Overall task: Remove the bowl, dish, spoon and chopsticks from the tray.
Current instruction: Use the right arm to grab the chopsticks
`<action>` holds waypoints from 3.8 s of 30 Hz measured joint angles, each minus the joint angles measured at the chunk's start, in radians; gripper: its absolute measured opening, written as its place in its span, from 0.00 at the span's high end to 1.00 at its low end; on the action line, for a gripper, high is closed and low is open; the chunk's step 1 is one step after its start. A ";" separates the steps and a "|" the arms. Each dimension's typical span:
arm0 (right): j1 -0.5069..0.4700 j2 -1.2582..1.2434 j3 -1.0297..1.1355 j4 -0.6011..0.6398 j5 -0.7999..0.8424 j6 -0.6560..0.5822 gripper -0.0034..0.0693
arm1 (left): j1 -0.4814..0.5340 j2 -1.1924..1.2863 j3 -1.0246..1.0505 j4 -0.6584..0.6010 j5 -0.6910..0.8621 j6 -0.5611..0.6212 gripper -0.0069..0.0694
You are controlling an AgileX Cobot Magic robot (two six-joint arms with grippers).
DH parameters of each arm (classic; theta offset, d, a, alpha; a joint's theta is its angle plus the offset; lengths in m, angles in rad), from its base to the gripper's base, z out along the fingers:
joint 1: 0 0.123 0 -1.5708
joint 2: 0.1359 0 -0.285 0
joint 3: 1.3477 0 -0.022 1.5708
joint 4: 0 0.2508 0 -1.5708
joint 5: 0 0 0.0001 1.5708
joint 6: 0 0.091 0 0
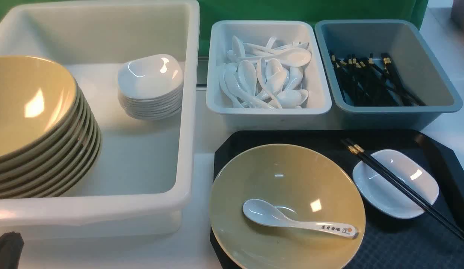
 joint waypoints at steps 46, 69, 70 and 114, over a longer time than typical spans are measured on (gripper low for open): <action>0.000 0.000 0.000 0.000 0.000 0.000 0.63 | 0.000 -0.001 0.000 0.001 0.000 0.000 0.92; 0.000 0.000 0.000 0.049 -0.001 0.155 0.63 | 0.000 -0.002 0.000 -0.309 -0.114 -0.183 0.92; 0.000 0.000 0.000 0.056 -0.001 0.170 0.63 | 0.000 -0.002 0.000 -0.329 -0.117 -0.195 0.92; 0.090 1.165 -1.168 0.289 0.904 -0.557 0.90 | -0.367 1.007 -1.191 -0.169 0.892 0.231 0.92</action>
